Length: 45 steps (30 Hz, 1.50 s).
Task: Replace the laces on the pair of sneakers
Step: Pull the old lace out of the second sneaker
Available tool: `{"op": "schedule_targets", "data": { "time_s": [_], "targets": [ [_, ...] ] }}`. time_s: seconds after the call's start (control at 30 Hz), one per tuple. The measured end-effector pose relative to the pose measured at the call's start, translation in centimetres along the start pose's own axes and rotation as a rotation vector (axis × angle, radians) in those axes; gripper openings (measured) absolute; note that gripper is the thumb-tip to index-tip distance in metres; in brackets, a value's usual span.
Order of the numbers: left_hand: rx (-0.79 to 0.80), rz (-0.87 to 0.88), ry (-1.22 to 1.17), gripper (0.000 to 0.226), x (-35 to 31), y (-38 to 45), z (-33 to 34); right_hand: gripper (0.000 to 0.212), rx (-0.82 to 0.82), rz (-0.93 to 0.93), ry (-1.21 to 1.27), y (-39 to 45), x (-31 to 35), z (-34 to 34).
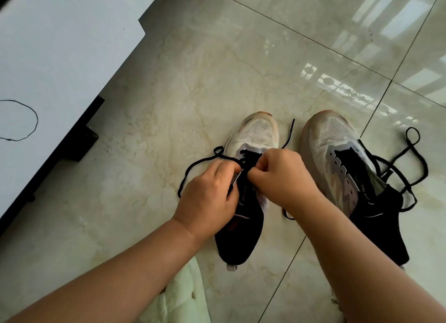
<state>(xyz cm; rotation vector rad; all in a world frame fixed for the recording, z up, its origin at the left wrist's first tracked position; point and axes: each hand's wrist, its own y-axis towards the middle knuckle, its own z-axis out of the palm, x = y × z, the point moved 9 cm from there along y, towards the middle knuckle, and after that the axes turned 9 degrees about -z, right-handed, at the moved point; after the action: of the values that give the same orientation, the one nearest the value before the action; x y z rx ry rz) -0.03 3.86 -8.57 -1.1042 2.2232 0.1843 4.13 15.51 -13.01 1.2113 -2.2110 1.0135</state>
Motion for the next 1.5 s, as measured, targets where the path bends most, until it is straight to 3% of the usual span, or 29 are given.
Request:
{"op": "schedule_targets", "data": {
  "time_s": [0.13, 0.37, 0.7, 0.77, 0.9, 1.0, 1.13, 1.33, 1.43, 1.5],
  "targets": [
    [0.003, -0.011, 0.026, 0.021, 0.1, 0.0, 0.0, 0.013, 0.009, -0.142, 0.211, -0.6, -0.3, -0.7],
    [0.033, 0.003, 0.05, 0.025, 0.2, 0.1, -0.1, 0.012, 0.091, -0.433, -0.048, -0.2, 1.4, -1.8],
    [0.063, 0.017, 0.07, 0.025, 0.1, 0.2, 0.0, 0.018, 0.08, -0.542, -0.169, 0.0, 2.5, -1.0],
    [0.057, 0.022, 0.075, 0.025, 0.1, 0.3, 0.0, 0.015, -0.06, -0.43, -0.132, 0.2, 2.0, -1.6],
    [0.052, 0.012, 0.065, 0.023, 0.0, 0.2, 0.0, 0.014, -0.259, 0.083, 0.137, -1.2, -1.5, -1.2],
    [0.039, 0.005, 0.053, 0.02, 0.0, 0.3, 0.0, 0.031, -0.22, 0.194, 0.258, -2.3, -2.6, 0.2],
    [0.026, -0.006, 0.054, 0.02, 0.1, 0.4, -0.1, 0.023, -0.175, 0.252, 0.591, -2.9, -3.5, 1.1],
    [0.013, -0.033, 0.072, 0.022, 0.3, 0.4, -0.5, 0.014, -0.153, -0.233, -0.193, -1.7, -0.3, -2.0],
    [0.039, -0.031, 0.08, 0.022, 0.3, 0.1, -0.3, 0.008, -0.186, -0.173, -0.31, -1.3, -1.1, -2.6],
    [0.044, -0.025, 0.082, 0.022, 0.3, 0.2, -0.2, 0.011, -0.252, -0.079, -0.167, -1.4, -2.1, -2.9]
  ]
}}
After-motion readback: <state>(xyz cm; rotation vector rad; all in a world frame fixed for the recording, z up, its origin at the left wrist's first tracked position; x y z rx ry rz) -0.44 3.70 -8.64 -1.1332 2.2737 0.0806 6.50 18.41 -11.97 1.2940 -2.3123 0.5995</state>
